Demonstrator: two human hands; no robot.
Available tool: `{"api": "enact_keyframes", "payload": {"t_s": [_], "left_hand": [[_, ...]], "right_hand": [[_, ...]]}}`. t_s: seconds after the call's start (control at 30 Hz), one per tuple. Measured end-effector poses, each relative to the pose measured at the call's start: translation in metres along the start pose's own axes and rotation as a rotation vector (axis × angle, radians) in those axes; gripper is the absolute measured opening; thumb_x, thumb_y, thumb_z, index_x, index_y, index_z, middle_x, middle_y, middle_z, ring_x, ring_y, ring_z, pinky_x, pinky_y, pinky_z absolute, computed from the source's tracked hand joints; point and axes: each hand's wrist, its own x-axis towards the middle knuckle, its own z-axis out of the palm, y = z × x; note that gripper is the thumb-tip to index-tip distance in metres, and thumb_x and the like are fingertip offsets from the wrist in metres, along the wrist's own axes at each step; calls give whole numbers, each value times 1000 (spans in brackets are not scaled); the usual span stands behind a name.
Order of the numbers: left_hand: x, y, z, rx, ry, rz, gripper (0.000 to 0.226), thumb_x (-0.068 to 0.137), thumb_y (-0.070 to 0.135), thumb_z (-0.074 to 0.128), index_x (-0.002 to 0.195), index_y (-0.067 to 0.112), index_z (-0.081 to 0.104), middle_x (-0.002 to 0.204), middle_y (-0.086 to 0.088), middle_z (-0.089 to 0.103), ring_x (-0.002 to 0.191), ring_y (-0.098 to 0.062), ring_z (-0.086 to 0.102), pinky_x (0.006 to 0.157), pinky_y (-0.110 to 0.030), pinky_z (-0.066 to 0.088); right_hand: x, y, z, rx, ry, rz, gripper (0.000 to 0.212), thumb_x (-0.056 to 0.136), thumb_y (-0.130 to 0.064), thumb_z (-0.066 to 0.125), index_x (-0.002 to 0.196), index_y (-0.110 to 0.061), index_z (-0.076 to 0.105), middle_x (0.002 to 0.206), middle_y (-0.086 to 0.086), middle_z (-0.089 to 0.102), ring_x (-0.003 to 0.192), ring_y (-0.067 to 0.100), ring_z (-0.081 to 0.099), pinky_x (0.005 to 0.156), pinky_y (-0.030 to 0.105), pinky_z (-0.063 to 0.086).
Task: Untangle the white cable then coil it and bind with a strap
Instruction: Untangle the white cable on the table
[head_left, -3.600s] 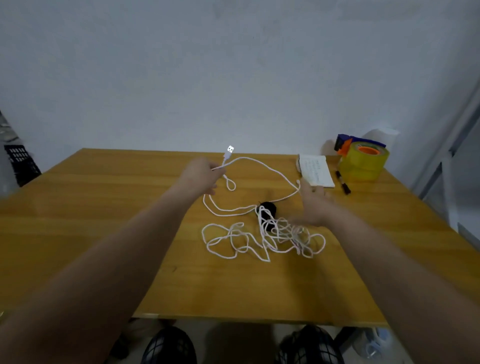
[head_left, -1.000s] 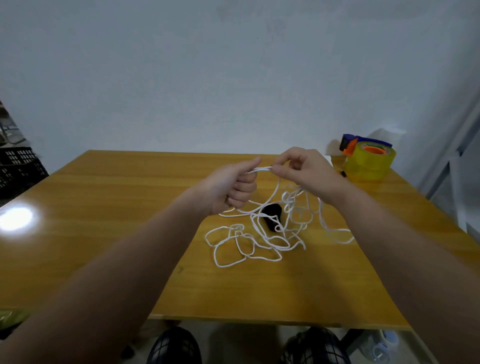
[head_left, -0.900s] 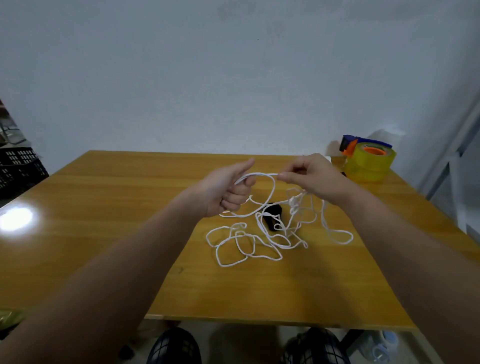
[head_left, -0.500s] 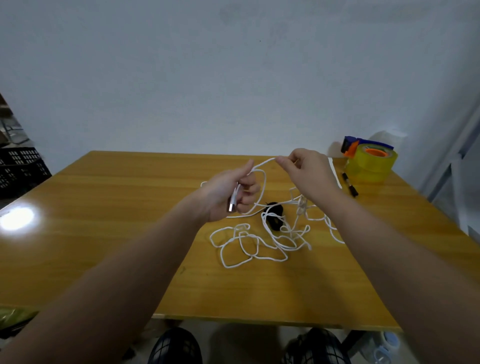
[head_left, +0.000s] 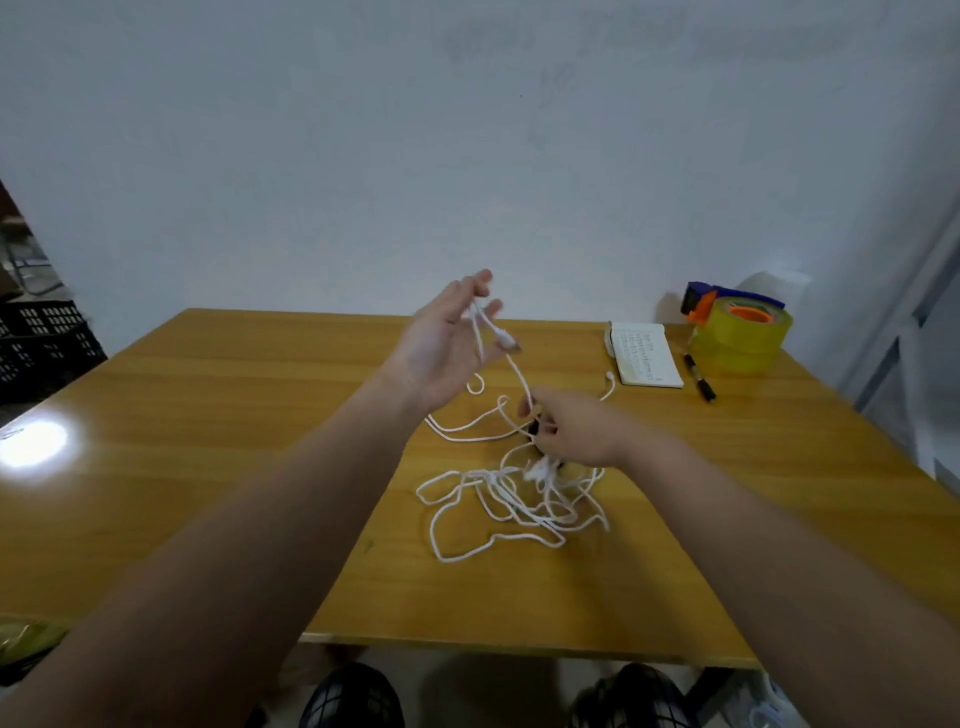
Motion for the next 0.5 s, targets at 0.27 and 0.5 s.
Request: {"api": "enact_keyframes", "payload": {"t_s": [0.27, 0.5], "left_hand": [[7, 5, -26, 83, 164, 50, 26, 103, 25, 34, 84, 17, 49, 124, -5, 42, 104, -18, 48, 77, -49, 51], [-4, -16, 5, -33, 22, -123, 41, 103, 30, 26, 68, 16, 41, 89, -6, 70, 87, -20, 65, 82, -41, 51]], "right_hand": [[-6, 2, -3, -150, 256, -27, 44, 90, -50, 51, 74, -11, 65, 83, 5, 57, 82, 22, 52, 74, 37, 39], [12, -19, 9, 304, 253, -49, 30, 96, -9, 41, 127, -9, 45, 89, 7, 64, 75, 20, 60, 68, 30, 50]]}}
